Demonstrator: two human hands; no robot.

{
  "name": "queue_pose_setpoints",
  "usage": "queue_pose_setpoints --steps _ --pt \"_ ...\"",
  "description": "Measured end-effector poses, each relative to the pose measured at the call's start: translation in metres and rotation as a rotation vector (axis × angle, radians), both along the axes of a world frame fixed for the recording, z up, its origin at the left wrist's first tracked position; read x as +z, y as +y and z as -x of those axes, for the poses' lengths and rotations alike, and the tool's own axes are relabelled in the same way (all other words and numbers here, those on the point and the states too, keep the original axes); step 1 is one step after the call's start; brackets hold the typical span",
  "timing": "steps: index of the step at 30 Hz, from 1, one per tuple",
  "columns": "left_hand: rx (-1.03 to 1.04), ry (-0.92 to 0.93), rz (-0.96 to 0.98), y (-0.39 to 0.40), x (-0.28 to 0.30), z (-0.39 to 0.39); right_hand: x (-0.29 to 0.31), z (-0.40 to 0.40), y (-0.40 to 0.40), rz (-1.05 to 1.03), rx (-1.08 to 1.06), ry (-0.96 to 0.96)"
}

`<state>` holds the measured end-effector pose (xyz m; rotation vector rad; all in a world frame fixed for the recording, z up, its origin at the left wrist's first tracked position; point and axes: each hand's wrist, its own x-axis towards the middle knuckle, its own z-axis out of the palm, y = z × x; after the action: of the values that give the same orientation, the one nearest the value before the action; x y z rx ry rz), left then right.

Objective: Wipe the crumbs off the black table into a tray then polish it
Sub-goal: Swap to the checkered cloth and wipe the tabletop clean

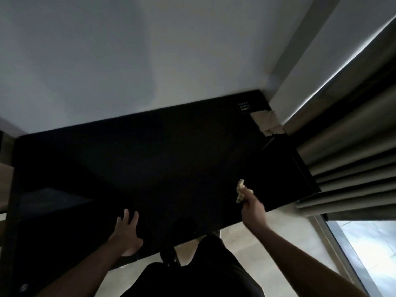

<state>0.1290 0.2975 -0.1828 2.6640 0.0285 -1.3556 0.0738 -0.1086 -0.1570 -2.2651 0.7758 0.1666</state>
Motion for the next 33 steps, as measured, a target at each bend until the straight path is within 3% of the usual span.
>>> queue_pose_setpoints --steps 5,12,17,20,23,30,33 --pt "0.047 -0.03 -0.005 -0.006 -0.001 -0.012 0.011 -0.013 -0.091 0.061 -0.118 -0.053" --pt "0.102 -0.109 0.074 -0.1 -0.002 -0.019 -0.015 -0.047 -0.204 0.152 -0.047 -0.027" --pt "0.218 -0.061 0.115 -0.166 -0.004 -0.024 -0.057 -0.075 -0.257 0.165 0.103 0.198" --pt "0.212 -0.026 0.094 -0.189 -0.008 -0.016 -0.074 -0.086 -0.232 0.201 0.2 0.299" --pt "0.222 -0.014 0.053 -0.196 -0.012 -0.004 -0.075 -0.085 -0.179 0.223 0.303 0.227" --pt "0.253 0.032 0.05 -0.199 -0.006 0.01 -0.048 -0.081 -0.064 -0.239 0.952 0.29" --pt "0.257 0.027 0.044 -0.199 -0.006 0.01 -0.035 -0.103 -0.083 -0.228 0.846 0.18"
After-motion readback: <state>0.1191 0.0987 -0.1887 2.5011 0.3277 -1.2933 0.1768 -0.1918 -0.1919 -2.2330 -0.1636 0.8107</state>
